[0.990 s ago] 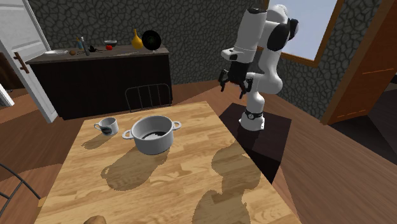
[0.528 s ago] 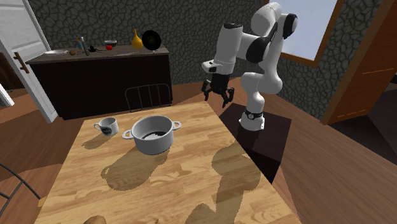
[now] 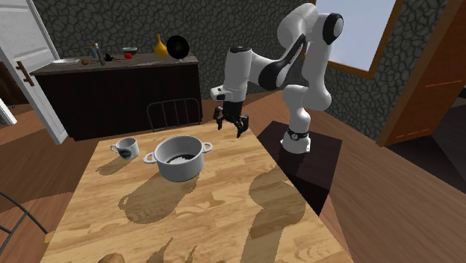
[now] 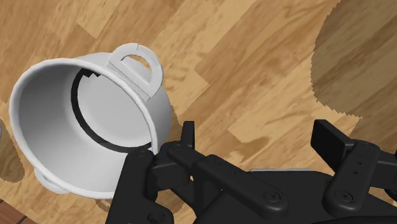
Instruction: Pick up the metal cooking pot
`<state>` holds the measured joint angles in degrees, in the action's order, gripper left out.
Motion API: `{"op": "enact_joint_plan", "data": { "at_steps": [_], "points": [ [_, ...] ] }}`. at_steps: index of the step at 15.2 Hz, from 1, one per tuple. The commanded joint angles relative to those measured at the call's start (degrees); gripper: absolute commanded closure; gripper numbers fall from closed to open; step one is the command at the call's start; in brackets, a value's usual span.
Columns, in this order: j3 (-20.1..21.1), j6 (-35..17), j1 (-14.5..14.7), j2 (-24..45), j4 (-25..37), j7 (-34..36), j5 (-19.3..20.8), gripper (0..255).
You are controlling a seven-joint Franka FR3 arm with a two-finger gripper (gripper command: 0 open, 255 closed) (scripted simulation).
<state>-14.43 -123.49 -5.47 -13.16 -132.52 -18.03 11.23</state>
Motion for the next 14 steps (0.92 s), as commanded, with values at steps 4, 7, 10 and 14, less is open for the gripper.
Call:
{"op": "enact_joint_plan", "data": {
  "at_steps": [4,7,10,14],
  "points": [
    [-3.0,-4.5,-0.9,10.7,6.2,-5.8,-3.2,0],
    [-4.1,-6.3,-2.0,17.4,10.9,-9.7,-6.1,0],
    [-4.5,-7.4,-3.7,24.2,16.2,-13.5,-9.3,0],
    [-4.2,-8.3,-5.6,30.4,21.0,-16.5,-12.1,0]
  ]
}}
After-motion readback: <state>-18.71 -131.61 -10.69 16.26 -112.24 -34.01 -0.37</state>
